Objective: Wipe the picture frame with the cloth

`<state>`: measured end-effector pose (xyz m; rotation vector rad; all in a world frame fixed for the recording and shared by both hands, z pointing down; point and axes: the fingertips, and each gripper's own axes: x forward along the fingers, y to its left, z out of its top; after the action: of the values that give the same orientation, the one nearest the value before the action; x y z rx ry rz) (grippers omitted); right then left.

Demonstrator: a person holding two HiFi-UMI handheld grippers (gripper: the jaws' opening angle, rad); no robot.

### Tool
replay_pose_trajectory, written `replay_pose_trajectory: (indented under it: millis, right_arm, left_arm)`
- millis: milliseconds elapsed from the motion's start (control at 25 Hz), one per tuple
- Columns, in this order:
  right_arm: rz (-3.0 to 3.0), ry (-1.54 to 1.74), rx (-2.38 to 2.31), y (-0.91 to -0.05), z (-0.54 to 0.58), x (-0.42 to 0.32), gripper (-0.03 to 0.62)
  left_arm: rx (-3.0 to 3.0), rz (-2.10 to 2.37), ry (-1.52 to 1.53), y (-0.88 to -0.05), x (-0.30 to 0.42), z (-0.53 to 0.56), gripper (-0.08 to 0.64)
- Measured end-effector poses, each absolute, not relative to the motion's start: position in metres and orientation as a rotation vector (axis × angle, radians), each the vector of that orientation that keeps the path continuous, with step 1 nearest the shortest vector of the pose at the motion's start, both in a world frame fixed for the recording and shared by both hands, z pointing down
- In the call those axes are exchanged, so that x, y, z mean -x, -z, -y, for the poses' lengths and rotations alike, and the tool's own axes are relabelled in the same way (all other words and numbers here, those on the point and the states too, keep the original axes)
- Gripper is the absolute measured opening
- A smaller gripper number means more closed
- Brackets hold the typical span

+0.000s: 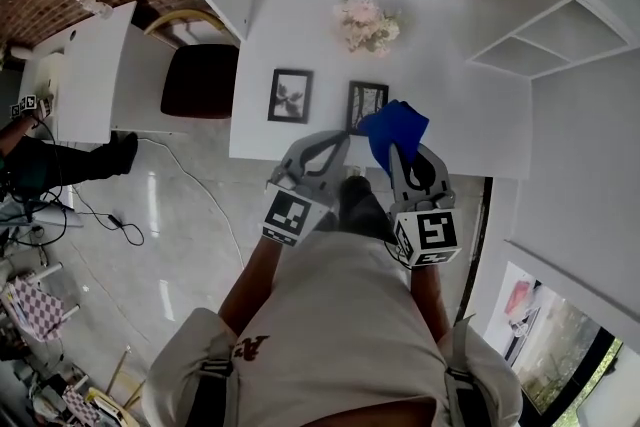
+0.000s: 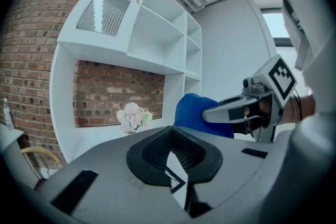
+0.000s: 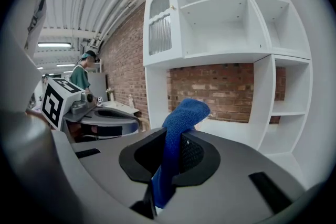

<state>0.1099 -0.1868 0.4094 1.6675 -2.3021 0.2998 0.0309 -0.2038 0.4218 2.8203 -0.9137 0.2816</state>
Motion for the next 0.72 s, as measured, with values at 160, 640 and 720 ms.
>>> replay_pose_trajectory:
  millis: [160,640,720]
  right_arm:
    - [2.323,-0.322,-1.633,-0.417,0.203,-0.111,0.028]
    - [2.328,-0.415,-1.553,-0.446,0.226,-0.124,0.028]
    - [2.328,-0.429,-1.537,-0.452,0.228,-0.126,0.028]
  left_arm:
    - [-2.799,0.931,-0.303,-0.429,-0.036,0.22,0.002]
    - [-2.769,0.933,-0.399,-0.459,-0.052,0.244,0.002]
    - [-2.766,0.938,-0.417,-0.466,-0.054,0.248,0.002]
